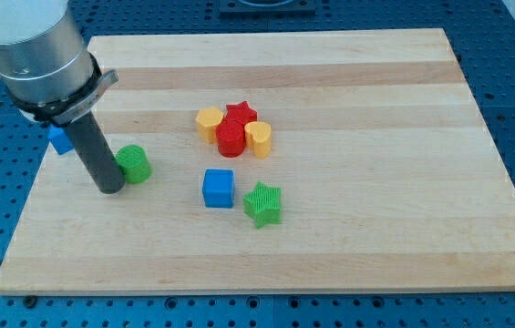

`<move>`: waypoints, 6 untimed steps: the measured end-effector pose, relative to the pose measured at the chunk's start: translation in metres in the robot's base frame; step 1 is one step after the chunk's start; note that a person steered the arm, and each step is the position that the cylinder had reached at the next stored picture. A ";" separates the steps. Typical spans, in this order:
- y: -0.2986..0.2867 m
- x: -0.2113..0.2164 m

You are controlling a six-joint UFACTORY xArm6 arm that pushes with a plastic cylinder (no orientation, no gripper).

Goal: Push the green circle up a bit

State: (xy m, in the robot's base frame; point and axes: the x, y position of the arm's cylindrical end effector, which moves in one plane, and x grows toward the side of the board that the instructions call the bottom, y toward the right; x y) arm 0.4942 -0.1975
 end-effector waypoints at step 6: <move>-0.001 -0.017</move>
